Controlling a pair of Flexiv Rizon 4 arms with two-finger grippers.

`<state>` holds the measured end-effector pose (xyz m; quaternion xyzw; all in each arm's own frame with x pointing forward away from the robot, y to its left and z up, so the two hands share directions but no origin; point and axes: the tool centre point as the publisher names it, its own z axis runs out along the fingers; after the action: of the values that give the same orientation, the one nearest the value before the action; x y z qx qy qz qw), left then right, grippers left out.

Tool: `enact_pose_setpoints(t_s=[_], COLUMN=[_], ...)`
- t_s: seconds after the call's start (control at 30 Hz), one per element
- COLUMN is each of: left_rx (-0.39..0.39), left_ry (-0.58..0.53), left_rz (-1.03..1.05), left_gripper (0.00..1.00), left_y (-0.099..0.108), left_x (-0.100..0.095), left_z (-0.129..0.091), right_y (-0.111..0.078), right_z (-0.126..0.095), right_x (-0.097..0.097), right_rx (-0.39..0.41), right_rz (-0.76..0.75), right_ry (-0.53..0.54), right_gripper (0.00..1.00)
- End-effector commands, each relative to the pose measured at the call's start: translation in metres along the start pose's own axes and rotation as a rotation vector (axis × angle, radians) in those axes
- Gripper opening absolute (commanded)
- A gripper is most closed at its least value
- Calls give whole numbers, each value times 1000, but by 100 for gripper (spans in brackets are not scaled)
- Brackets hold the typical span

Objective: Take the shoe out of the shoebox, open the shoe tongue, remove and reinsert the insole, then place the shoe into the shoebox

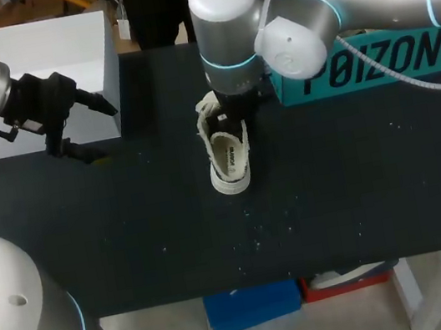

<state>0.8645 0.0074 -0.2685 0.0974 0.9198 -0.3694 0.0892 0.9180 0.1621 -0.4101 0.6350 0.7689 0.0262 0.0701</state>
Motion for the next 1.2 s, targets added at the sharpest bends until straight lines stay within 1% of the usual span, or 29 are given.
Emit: enact_pose_setpoints(t_s=[0.03,0.13,0.23,0.27,0.37,0.43,0.47,0.5,0.57,0.6,0.63,0.67,0.7,0.73,0.77,0.8,0.83,0.87,0.9,1.2], left_rx=[-2,-2,-2,-2,-2,-2,-2,-2,-2,-2,-2,-2,-2,-2,-2,-2,-2,-2,-2,-2], left_ry=[-4,-4,-4,-4,-4,-4,-4,-4,-4,-4,-4,-4,-4,-4,-4,-4,-4,-4,-4,-4], left_rz=[2,2,2,2,2,2,2,2,2,2,2,2,2,2,2,2,2,2,2,2], left_gripper=[100,100,100,100,100,100,100,100,100,100,100,100,100,100,100,100,100,100,100,100], left_y=[0,0,0,0,0,0,0,0,0,0,0,0,0,0,0,0,0,0,0,0], left_x=[1,1,1,1,1,1,1,1,1,1,1,1,1,1,1,1,1,1,1,1], left_z=[1,1,1,1,1,1,1,1,1,1,1,1,1,1,1,1,1,1,1,1], right_y=[0,-2,-5,-5,-6,-7,-7,-8,-8,-9,-10,-11,-13,-15,-18,-20,-22,-23,-26,-26], right_z=[-4,-19,-43,-49,-82,-110,-126,-142,-172,-190,-206,-220,-234,-247,-260,-271,-281,-289,-296,-296], right_x=[-2,-5,-9,-14,-23,-28,-30,-34,-42,-47,-52,-56,-64,-70,-78,-87,-95,-104,-112,-112], right_rx=[14,16,12,7,-3,-19,-23,-44,-69,-81,-95,-98,-92,-100,-97,-90,-96,-90,-82,-82], right_rz=[1,7,4,-1,-42,-94,-137,-162,-317,-375,-479,-578,-649,-759,-840,-908,-992,-1054,-1152,-1152], right_ry=[-8,-7,3,10,59,93,130,144,201,178,218,229,195,243,209,196,232,203,239,239], right_gripper=[0,0,0,0,0,0,0,0,0,0,0,0,0,0,0,0,0,0,0,0])
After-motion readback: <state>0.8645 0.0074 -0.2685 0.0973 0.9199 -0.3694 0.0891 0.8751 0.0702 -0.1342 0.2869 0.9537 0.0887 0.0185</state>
